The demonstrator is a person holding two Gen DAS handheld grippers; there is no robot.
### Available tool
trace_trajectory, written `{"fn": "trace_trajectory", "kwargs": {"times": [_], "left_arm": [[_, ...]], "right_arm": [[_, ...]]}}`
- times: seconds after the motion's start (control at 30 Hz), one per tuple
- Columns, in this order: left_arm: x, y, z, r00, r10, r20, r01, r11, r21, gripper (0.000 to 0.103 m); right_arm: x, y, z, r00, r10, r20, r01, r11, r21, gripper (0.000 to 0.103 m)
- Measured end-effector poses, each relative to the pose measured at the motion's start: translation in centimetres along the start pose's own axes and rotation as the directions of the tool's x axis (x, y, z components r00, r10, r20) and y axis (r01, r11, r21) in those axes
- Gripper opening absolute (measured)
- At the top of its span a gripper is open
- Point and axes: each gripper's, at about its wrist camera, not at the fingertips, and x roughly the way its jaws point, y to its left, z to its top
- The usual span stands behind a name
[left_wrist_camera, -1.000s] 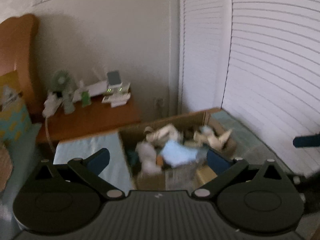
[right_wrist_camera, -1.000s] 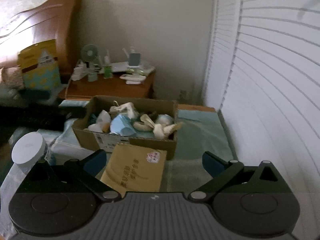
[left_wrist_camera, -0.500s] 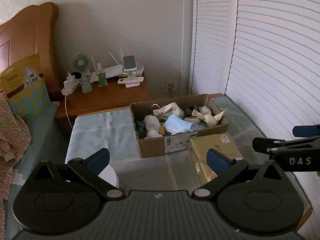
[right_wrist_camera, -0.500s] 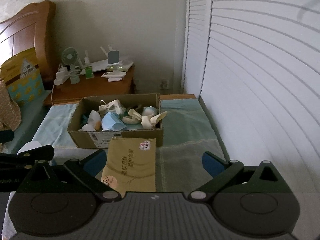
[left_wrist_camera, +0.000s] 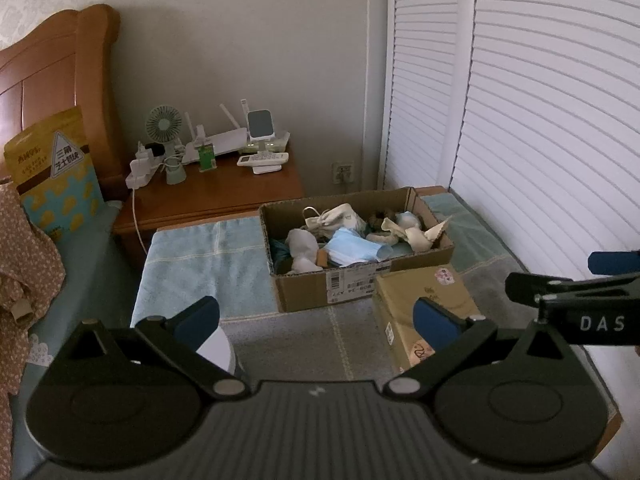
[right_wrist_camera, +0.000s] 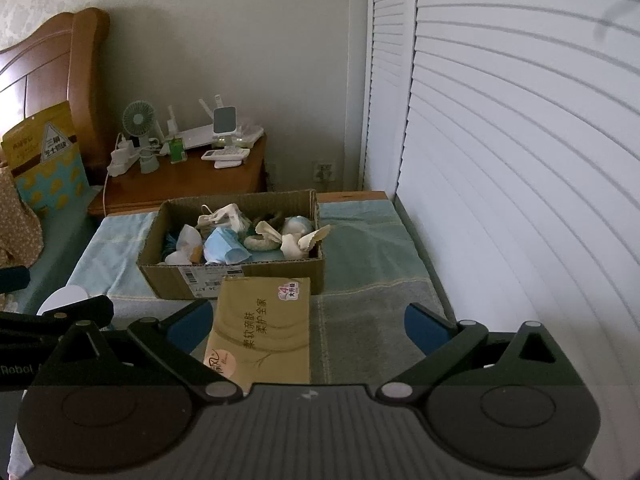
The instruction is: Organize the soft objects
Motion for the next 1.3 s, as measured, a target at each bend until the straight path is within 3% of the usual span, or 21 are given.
{"fn": "trace_trajectory", "kwargs": {"times": [1.3], "left_arm": [[0.01,-0.42,0.10,1.000,0.002,-0.003,-0.002,1.000,0.003,0.102]], "right_arm": [[0.01,-0.38,0.25,1.000,-0.006,-0.001,0.006,1.000,0.003,0.103]]}}
